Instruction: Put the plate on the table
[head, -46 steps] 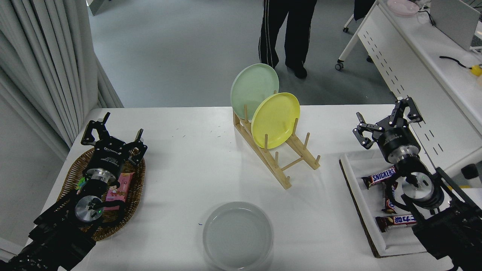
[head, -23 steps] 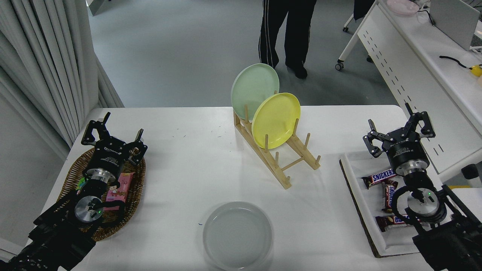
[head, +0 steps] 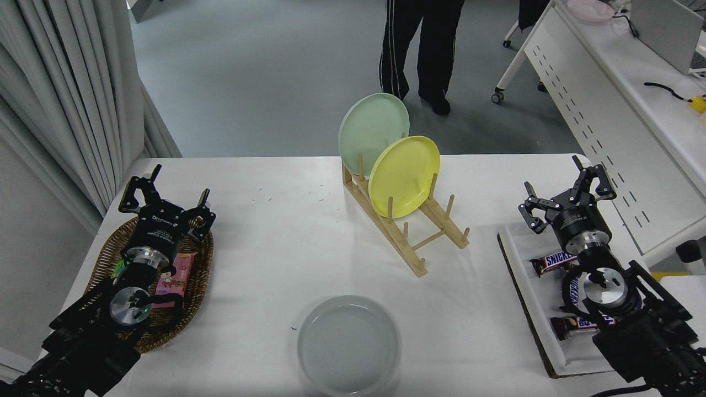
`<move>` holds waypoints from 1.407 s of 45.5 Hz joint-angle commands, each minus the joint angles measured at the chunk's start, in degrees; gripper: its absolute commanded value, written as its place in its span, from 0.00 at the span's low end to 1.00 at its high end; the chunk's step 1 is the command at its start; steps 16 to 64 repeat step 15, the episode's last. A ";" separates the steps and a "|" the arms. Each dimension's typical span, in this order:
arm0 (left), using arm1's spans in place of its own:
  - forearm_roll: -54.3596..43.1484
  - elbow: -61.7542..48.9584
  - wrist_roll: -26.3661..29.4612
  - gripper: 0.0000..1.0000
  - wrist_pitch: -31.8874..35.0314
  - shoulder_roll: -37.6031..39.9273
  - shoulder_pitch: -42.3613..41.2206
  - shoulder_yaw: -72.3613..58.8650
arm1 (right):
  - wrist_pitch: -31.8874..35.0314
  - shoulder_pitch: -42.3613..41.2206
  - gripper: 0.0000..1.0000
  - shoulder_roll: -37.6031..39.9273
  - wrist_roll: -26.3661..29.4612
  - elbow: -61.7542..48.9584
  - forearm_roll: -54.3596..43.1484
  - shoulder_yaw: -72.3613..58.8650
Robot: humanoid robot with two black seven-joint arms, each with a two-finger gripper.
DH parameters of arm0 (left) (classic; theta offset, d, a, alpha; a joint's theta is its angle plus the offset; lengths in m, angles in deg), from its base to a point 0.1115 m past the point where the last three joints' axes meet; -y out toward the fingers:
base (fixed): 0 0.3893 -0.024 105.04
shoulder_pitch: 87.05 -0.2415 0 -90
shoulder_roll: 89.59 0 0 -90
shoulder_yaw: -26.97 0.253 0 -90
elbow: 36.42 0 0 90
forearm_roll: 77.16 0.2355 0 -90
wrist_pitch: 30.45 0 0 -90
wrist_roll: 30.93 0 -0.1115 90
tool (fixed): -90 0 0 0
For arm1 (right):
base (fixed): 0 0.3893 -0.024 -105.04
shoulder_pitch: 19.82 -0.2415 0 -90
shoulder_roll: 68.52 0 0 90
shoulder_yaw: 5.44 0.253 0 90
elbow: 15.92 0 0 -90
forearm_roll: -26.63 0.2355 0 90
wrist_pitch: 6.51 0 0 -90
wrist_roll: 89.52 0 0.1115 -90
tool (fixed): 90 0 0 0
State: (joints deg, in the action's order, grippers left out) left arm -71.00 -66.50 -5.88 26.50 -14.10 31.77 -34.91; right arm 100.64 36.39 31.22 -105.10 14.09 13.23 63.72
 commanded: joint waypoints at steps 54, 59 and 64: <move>0.00 0.02 0.00 1.00 0.00 0.00 0.00 0.00 | -0.01 -1.80 1.00 -0.51 -0.07 -0.75 0.13 -1.39; 0.00 0.02 0.00 1.00 0.00 0.00 0.00 0.00 | -0.01 -1.80 1.00 -0.51 -0.07 -0.75 0.13 -1.39; 0.00 0.02 0.00 1.00 0.00 0.00 0.00 0.00 | -0.01 -1.80 1.00 -0.51 -0.07 -0.75 0.13 -1.39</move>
